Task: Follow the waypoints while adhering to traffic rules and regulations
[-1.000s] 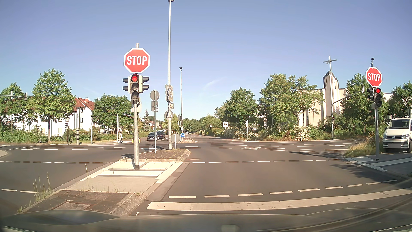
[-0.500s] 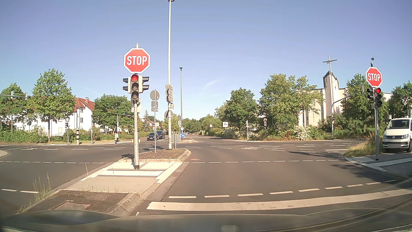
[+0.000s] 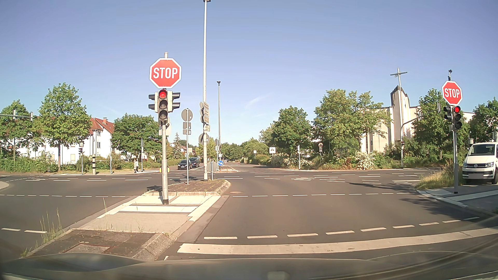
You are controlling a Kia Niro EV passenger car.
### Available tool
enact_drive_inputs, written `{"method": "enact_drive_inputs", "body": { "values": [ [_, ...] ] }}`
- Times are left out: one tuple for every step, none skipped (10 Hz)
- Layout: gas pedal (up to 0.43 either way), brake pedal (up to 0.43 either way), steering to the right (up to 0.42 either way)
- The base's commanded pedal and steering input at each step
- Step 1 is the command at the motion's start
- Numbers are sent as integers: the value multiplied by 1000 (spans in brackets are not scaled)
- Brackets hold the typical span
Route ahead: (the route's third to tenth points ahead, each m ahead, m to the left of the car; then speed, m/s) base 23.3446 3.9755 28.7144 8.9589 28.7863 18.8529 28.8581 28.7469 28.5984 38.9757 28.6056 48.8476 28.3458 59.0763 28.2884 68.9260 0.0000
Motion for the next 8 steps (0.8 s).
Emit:
{"method": "enact_drive_inputs", "body": {
  "values": [
    [0,311,12],
    [0,311,12],
    [0,311,12],
    [0,311,12],
    [0,311,12],
    [0,311,12],
    [0,311,12],
    [0,311,12]
  ]
}}
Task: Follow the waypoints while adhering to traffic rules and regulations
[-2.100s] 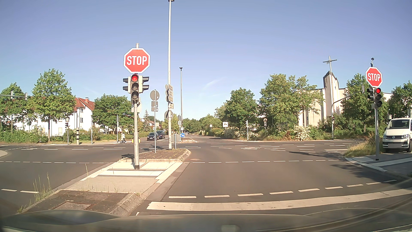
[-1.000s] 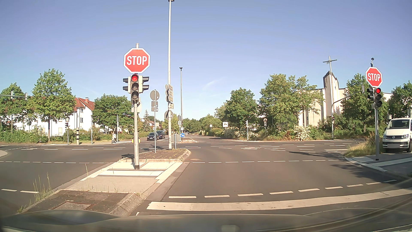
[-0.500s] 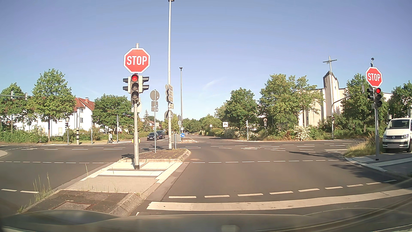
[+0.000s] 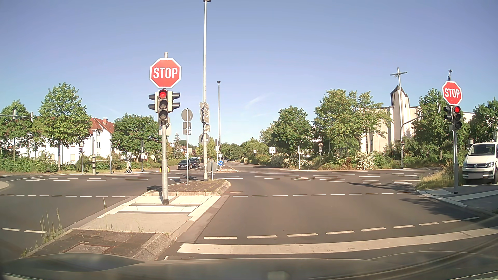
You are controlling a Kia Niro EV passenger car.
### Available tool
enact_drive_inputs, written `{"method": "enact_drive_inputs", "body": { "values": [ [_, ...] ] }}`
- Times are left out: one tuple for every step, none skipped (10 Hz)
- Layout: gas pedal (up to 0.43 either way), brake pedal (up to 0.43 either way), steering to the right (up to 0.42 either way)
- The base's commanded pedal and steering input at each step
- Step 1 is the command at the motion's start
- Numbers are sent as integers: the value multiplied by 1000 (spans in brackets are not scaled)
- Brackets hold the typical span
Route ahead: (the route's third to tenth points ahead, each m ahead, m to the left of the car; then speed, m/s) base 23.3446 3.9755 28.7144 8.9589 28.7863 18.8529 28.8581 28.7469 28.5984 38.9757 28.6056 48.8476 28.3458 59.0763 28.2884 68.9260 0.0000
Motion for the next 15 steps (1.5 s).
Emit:
{"method": "enact_drive_inputs", "body": {
  "values": [
    [0,311,12],
    [0,311,12],
    [0,311,12],
    [0,311,12],
    [0,311,12],
    [0,311,12],
    [0,311,12],
    [0,317,12],
    [0,317,12],
    [0,311,12],
    [0,311,12],
    [0,311,12],
    [0,311,12],
    [0,311,12],
    [0,311,12]
  ]
}}
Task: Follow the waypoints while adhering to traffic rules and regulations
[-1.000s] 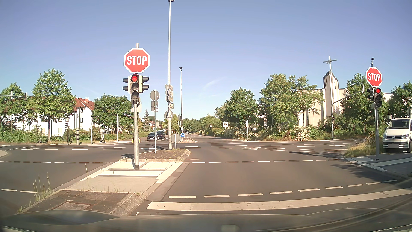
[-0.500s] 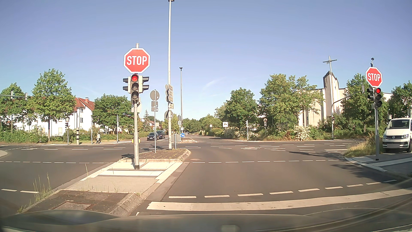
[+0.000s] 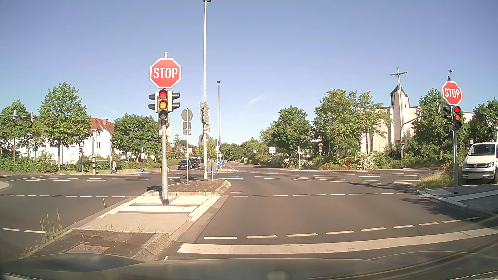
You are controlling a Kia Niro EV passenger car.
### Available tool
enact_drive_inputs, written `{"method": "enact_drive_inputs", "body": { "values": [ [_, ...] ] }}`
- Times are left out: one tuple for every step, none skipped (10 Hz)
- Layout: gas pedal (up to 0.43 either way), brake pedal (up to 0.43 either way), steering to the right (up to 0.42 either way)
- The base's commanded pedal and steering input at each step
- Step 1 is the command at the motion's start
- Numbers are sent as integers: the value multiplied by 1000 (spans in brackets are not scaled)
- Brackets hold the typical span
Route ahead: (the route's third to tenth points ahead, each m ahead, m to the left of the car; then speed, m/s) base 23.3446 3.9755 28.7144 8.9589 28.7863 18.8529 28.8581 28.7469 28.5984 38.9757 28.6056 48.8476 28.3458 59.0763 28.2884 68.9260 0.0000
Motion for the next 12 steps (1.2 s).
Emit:
{"method": "enact_drive_inputs", "body": {
  "values": [
    [0,317,12],
    [0,311,12],
    [0,311,12],
    [0,311,12],
    [0,311,12],
    [0,311,12],
    [0,311,12],
    [0,311,12],
    [0,311,12],
    [0,311,12],
    [0,311,12],
    [0,311,12]
  ]
}}
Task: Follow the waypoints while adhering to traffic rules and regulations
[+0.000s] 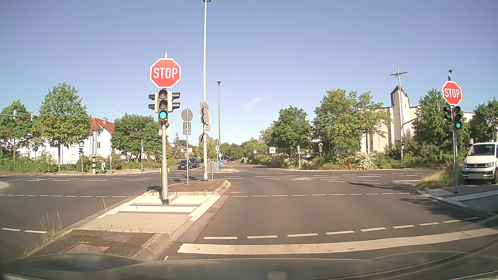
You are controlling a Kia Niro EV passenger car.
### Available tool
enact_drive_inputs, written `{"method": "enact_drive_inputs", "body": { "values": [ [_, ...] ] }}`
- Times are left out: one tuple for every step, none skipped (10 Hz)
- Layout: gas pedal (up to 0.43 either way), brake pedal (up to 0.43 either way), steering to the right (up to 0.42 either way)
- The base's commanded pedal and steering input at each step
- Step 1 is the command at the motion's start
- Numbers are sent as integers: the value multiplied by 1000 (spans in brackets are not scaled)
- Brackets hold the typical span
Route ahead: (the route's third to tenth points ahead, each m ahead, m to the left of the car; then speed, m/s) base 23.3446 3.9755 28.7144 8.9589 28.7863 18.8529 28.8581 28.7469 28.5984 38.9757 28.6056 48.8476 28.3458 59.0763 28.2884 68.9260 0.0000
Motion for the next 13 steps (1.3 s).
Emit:
{"method": "enact_drive_inputs", "body": {
  "values": [
    [0,244,12],
    [0,0,14],
    [0,0,16],
    [0,0,17],
    [0,0,17],
    [110,0,17],
    [157,0,17],
    [177,0,17],
    [189,0,17],
    [197,0,17],
    [209,0,17],
    [209,0,17],
    [220,0,17]
  ]
}}
